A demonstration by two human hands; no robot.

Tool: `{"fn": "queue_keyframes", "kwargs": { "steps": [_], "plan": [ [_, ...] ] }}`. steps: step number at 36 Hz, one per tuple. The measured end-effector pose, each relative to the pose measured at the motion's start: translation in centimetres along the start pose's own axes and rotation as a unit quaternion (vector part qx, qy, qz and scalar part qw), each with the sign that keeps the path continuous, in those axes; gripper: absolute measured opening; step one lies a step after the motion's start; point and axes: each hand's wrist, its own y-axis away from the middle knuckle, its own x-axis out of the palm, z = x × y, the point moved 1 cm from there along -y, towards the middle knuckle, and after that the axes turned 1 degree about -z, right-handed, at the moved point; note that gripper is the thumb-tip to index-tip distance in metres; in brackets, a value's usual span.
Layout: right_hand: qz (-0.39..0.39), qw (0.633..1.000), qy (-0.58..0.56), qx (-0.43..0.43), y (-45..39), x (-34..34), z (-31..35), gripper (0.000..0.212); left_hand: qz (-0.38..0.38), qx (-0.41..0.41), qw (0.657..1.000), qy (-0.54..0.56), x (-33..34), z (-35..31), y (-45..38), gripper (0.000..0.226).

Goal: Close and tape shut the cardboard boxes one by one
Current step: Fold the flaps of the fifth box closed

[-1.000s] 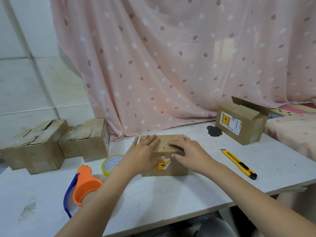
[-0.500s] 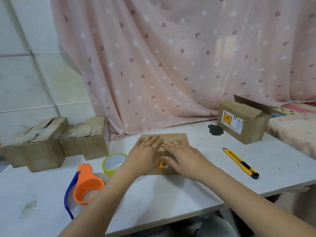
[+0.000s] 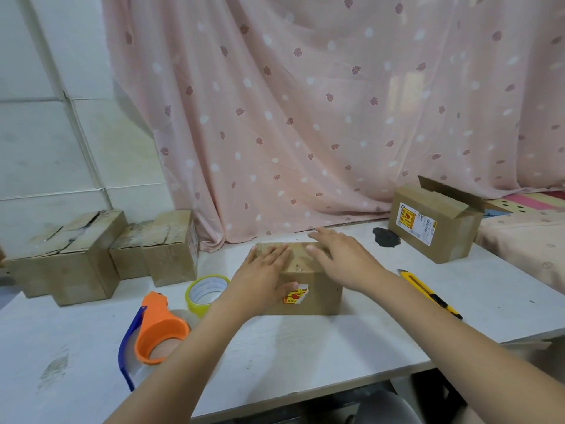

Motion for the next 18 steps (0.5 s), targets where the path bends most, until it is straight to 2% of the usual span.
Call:
{"fn": "queue_keyframes", "kwargs": {
  "steps": [7, 14, 16, 18],
  "plan": [
    [0.043, 0.997, 0.009, 0.057, -1.1, -0.4, 0.1, 0.035, 0.034, 0.037, 0.998, 0.025, -1.5, 0.2, 0.6, 0.071],
    [0.026, 0.983, 0.166, 0.069, 0.9, -0.5, 1.6, 0.028, 0.007, 0.060, 0.998, 0.018, -1.9, 1.1, 1.4, 0.058],
    [0.022, 0.979, 0.191, 0.069, 1.8, -0.7, 2.0, 0.033, -0.003, 0.058, 0.998, 0.020, -1.7, 1.2, 1.6, 0.059],
    [0.010, 0.977, 0.200, 0.066, 2.2, -0.8, 2.2, 0.028, -0.005, 0.048, 0.999, 0.024, -1.3, 1.5, 1.8, 0.063]
  ]
}}
